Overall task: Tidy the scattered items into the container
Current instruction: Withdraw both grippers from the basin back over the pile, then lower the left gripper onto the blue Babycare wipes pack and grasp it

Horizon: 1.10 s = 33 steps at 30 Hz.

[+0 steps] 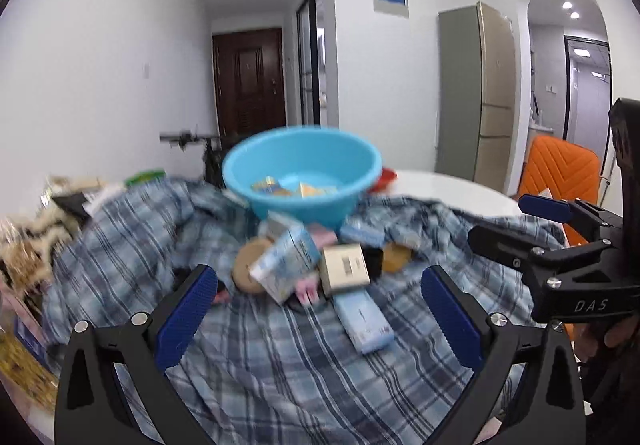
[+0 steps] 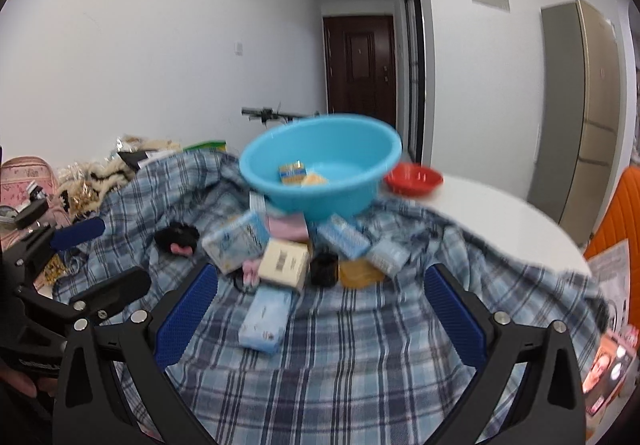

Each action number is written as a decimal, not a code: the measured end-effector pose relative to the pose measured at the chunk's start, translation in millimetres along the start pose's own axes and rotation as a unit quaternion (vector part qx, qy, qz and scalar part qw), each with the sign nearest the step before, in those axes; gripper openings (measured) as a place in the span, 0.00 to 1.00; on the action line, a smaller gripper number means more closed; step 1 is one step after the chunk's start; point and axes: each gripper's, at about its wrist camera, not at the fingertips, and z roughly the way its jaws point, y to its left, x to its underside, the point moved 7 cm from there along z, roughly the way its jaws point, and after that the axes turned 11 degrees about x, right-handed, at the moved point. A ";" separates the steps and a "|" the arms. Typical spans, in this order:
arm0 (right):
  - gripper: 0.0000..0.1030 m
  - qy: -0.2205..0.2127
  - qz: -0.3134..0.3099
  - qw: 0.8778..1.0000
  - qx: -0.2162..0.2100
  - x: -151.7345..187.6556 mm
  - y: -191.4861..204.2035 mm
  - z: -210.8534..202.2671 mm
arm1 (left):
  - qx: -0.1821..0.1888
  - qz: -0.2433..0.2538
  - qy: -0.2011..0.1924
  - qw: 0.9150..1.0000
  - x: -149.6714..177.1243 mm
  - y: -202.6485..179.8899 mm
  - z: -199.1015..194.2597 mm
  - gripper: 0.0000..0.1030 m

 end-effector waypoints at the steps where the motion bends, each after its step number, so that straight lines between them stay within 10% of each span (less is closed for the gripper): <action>1: 1.00 0.012 0.002 1.000 0.000 6.3 -0.2 3.7 | 0.000 -0.008 0.011 1.000 7.9 1.7 5.9 1.00; 14: 1.00 0.113 -0.013 0.994 -0.009 67.5 8.5 32.1 | 0.010 -0.070 0.120 0.990 79.8 16.3 42.4 1.00; 33: 1.00 0.132 0.028 0.991 0.006 79.1 -20.3 43.1 | 0.018 -0.084 0.160 0.983 76.5 12.0 91.6 1.00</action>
